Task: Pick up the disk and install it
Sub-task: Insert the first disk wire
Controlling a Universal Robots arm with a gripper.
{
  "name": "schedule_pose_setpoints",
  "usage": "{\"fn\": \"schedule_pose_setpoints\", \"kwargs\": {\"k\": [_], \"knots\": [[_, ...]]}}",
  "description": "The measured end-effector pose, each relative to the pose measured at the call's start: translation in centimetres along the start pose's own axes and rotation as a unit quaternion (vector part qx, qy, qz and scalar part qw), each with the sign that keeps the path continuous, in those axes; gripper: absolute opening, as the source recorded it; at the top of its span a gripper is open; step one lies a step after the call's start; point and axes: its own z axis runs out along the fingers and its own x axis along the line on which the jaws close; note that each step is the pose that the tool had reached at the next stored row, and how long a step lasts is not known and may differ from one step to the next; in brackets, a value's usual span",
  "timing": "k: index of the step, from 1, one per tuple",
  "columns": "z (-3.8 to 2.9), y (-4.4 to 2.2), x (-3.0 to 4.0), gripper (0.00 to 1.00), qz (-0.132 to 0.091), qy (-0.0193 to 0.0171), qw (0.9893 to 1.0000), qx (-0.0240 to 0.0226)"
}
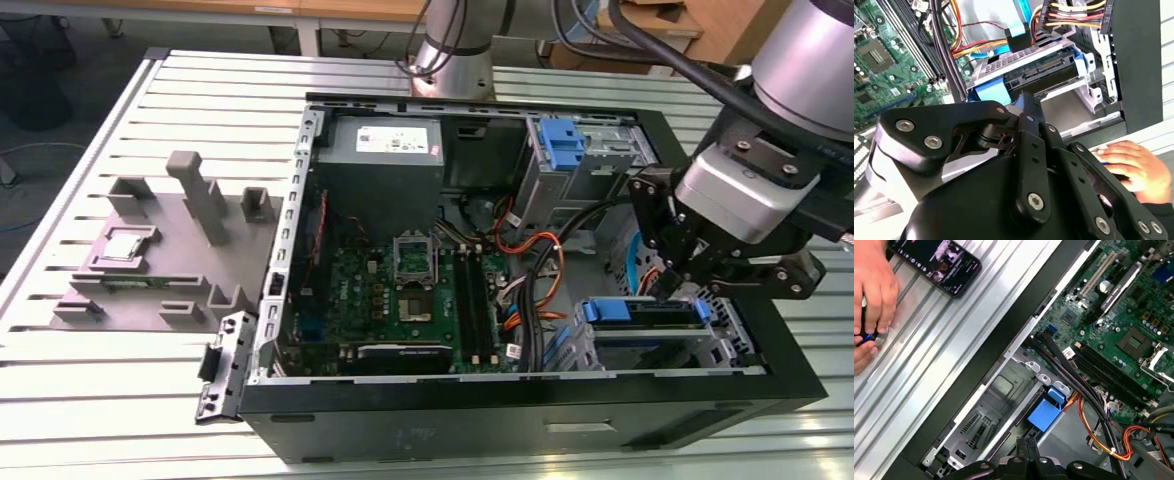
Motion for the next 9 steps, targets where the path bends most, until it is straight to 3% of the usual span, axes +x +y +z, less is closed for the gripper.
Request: {"fn": "schedule_pose_setpoints", "kwargs": {"k": [3,9], "knots": [[0.04,0.01,0.00,0.10,-0.004,0.0032,1.0000,0.0019],[-0.05,-0.02,-0.01,0.10,-0.007,0.0195,0.9995,0.0235]]}}
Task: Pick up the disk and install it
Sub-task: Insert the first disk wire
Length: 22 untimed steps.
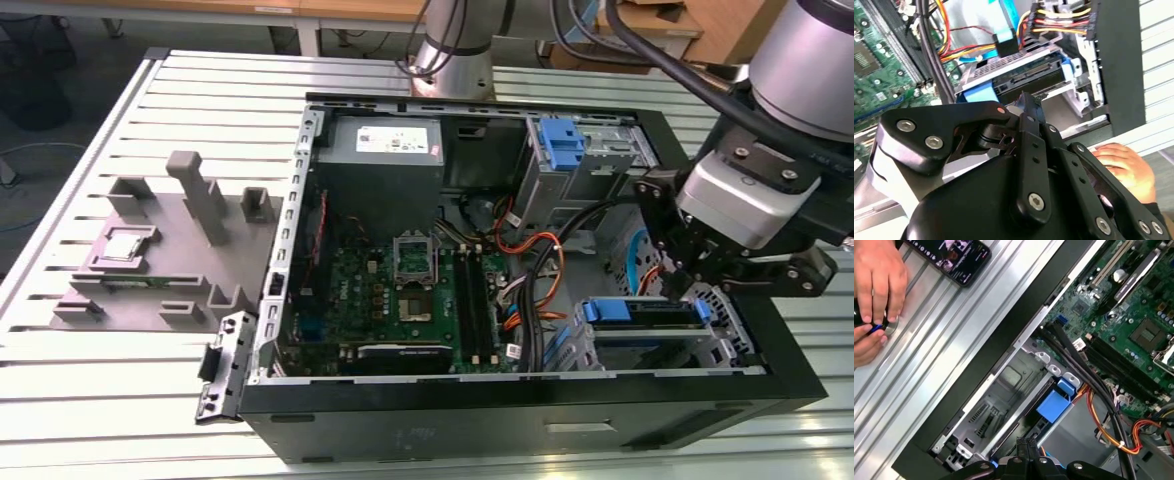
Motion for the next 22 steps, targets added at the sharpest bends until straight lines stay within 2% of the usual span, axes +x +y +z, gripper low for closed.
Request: {"fn": "schedule_pose_setpoints", "kwargs": {"k": [2,4,11,19,22], "knots": [[-0.06,-0.06,-0.07,0.10,0.000,0.0024,1.0000,0.0032],[-0.07,-0.19,-0.21,0.10,-0.001,0.0038,1.0000,0.0041],[-0.02,-0.86,-0.55,0.10,-0.003,0.0075,1.0000,0.0019],[0.40,-1.87,-0.43,0.10,-0.005,0.0112,0.9999,-0.0008],[0.46,-2.11,-0.40,0.10,-0.006,0.0119,0.9999,-0.0002]]}}
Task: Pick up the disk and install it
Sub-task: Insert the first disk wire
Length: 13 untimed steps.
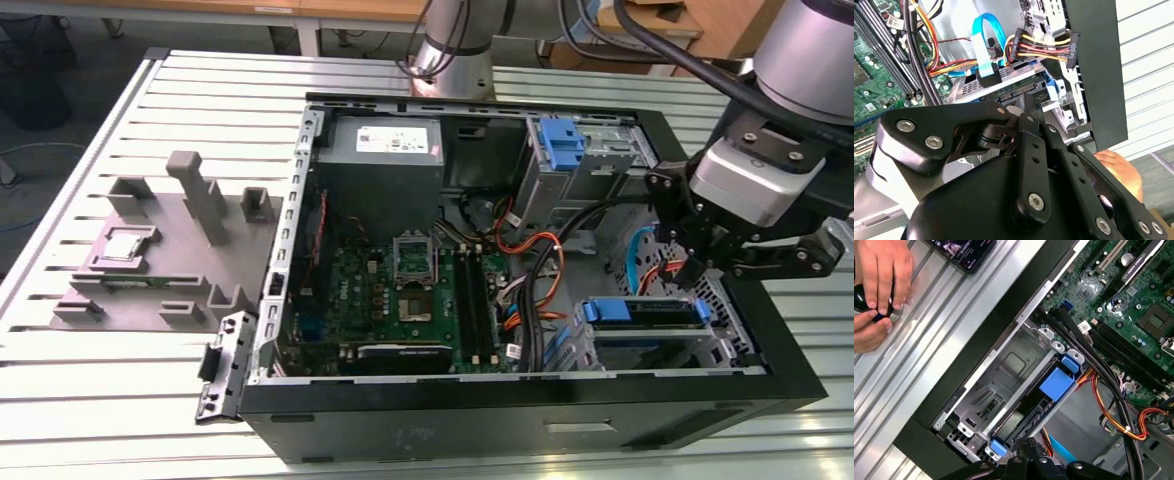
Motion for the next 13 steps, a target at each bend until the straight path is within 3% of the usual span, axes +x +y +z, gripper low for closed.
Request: {"fn": "schedule_pose_setpoints", "kwargs": {"k": [8,13], "knots": [[-0.48,-0.61,-0.66,0.10,-0.001,0.0071,0.9999,0.0092],[-0.45,-0.70,-0.77,0.10,-0.001,0.0082,0.9999,0.0088]]}}
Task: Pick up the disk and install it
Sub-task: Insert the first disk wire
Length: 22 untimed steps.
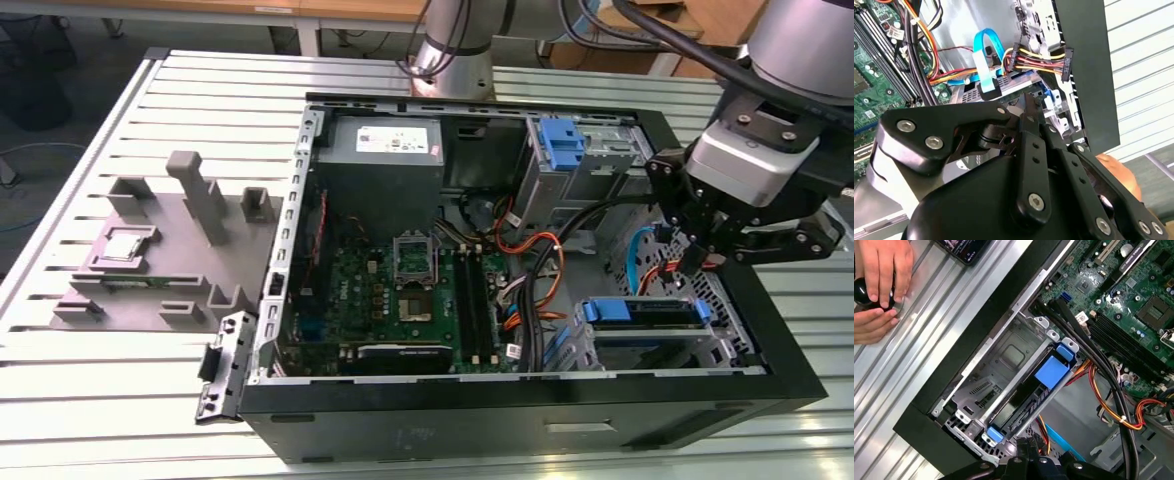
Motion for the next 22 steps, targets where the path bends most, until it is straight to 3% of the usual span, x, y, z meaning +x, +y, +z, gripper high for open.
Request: {"fn": "schedule_pose_setpoints", "kwargs": {"k": [6,11,13,20,22], "knots": [[0.25,-0.85,0.11,0.10,-0.001,0.0036,1.0000,-0.0028],[0.46,-1.64,0.37,0.10,-0.001,0.0045,1.0000,-0.0035],[0.47,-1.76,0.26,0.10,-0.001,0.0086,1.0000,-0.0042],[0.43,-2.35,-0.46,0.10,-0.002,0.0283,0.9996,-0.0009],[0.45,-2.53,-0.63,0.10,-0.003,0.0308,0.9995,-0.0019]]}}
